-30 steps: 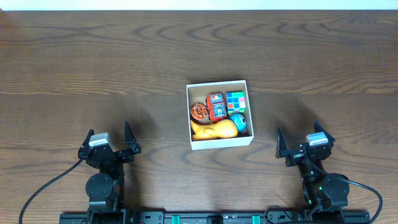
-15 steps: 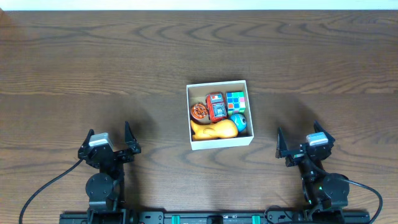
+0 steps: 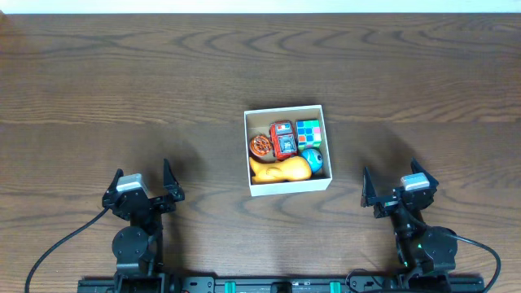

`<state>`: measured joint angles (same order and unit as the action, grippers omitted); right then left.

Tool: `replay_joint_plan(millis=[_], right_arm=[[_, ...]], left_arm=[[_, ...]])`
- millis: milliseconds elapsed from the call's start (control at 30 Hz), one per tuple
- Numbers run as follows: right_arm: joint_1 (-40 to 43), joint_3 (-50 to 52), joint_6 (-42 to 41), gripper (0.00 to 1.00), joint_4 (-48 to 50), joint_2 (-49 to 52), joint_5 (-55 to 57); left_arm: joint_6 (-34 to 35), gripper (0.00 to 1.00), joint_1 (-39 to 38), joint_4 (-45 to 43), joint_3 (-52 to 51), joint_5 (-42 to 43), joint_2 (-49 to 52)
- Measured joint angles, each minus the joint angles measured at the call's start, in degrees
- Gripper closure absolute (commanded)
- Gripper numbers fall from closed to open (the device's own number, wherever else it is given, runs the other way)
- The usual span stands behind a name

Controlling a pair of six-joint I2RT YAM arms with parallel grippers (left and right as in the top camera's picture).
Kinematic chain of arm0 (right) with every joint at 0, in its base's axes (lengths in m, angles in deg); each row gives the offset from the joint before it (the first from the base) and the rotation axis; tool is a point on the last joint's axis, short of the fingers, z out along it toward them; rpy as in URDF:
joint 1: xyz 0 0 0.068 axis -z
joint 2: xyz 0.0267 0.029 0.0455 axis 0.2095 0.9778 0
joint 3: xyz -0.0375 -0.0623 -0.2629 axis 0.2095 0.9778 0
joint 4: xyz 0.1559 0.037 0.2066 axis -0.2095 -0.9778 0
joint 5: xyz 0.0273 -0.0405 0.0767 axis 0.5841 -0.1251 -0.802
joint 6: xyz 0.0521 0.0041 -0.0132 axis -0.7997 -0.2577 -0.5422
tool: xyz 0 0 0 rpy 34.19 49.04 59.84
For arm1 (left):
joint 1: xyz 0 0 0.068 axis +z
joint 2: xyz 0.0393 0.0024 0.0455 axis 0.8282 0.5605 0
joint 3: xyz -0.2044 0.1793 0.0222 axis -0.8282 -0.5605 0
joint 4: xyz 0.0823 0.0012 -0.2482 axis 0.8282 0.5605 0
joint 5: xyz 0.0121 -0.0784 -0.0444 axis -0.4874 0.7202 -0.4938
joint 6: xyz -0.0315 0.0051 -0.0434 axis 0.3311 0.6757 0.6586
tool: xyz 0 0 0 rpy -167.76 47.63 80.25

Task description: Pack container

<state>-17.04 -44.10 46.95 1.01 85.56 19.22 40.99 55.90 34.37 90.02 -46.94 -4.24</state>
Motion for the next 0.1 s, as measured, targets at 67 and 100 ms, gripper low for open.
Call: replay_joint_plan(millis=[67, 100], right_arm=[[-0.02, 0.00, 0.00, 0.01, 0.00, 0.00, 0.00], [-0.02, 0.00, 0.00, 0.01, 0.00, 0.00, 0.00]], left_arm=[[0.00, 0.02, 0.00, 0.00, 0.00, 0.00, 0.00], [0.00, 0.02, 0.00, 0.00, 0.00, 0.00, 0.00]])
